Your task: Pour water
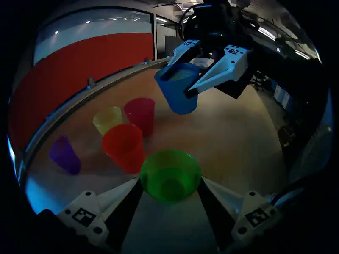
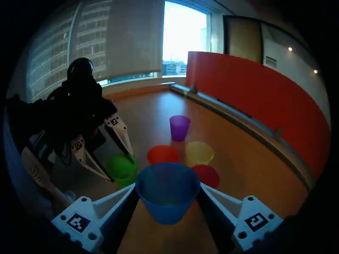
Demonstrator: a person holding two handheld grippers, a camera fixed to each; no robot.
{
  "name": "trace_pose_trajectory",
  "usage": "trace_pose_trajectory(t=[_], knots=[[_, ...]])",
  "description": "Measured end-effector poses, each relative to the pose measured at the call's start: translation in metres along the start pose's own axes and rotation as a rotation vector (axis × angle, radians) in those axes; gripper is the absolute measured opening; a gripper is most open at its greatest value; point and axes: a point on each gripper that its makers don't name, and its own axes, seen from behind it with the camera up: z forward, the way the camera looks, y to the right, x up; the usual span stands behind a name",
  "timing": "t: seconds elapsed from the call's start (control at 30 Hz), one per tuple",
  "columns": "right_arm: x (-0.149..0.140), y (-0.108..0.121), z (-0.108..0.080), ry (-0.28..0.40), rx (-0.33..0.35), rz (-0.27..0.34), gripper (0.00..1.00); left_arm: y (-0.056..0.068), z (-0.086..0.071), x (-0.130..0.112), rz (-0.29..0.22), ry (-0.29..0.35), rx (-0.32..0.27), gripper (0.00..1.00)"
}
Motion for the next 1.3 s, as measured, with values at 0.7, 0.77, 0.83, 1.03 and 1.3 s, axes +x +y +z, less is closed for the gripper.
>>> trace_pose_trajectory(t=[0.7, 0.77, 0.83, 1.03, 1.3], knots=[[-0.015, -0.013, 0.024, -0.008, 0.024, 0.011, 0.91, 0.006, -0.008, -0.003, 0.006, 0.002, -0.028, 0.99], [-0.016, -0.014, 0.027, -0.005, 0.025, 0.015, 0.91, 0.006, -0.009, -0.004, 0.012, -0.001, -0.023, 0.99], [-0.018, -0.014, 0.03, -0.004, 0.027, 0.019, 0.91, 0.006, -0.01, -0.005, 0.015, -0.005, -0.021, 1.0], [-0.029, -0.016, 0.041, -0.014, 0.035, 0.037, 0.91, 0.005, -0.014, -0.011, 0.013, -0.021, -0.013, 1.0], [-0.045, -0.019, 0.054, -0.046, 0.042, 0.044, 0.91, 0.004, -0.017, -0.02, 0.013, -0.044, -0.001, 0.99]])
